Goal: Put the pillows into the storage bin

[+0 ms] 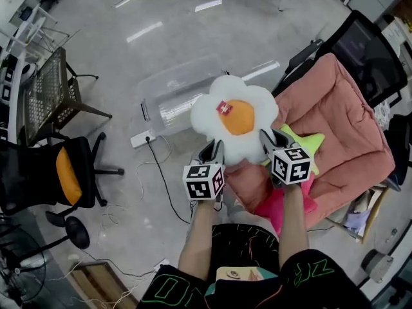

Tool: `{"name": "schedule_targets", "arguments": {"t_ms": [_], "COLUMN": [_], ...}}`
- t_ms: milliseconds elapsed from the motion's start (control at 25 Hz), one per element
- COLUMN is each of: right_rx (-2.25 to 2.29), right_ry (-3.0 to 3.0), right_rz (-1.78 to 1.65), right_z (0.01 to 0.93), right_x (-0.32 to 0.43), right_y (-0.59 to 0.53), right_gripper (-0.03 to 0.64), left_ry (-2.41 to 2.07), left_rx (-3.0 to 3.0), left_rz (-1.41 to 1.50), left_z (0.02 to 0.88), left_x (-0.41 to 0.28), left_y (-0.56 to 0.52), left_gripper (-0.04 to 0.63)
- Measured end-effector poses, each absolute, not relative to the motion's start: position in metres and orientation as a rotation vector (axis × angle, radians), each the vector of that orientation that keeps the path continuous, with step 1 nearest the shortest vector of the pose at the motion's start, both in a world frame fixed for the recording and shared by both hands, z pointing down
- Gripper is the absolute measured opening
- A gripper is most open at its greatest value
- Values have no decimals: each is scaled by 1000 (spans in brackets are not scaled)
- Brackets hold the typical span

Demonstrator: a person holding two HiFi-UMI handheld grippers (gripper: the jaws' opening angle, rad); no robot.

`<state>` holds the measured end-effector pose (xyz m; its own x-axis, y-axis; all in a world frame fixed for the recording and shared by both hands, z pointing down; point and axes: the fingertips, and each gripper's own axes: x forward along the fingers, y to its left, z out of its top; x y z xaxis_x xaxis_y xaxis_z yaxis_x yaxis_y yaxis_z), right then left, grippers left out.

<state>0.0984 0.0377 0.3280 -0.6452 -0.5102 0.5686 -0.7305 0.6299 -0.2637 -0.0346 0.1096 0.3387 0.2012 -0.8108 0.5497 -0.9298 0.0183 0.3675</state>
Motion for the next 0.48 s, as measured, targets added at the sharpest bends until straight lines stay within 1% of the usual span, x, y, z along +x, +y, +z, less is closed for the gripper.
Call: {"name": "schedule_targets", "arguments": {"t_ms": [480], "right_rx": [852], "right_ry": [-2337], "right_rz": [758], "right_z": [400], "right_x": [-74], "right_y": [-36], "right_gripper": [87], "left_ry": [-1613], "left_rx": [1678], "left_rz": [296], "left_z": [404], "left_x": [-203], "left_y": [43], "left_gripper": [52]}}
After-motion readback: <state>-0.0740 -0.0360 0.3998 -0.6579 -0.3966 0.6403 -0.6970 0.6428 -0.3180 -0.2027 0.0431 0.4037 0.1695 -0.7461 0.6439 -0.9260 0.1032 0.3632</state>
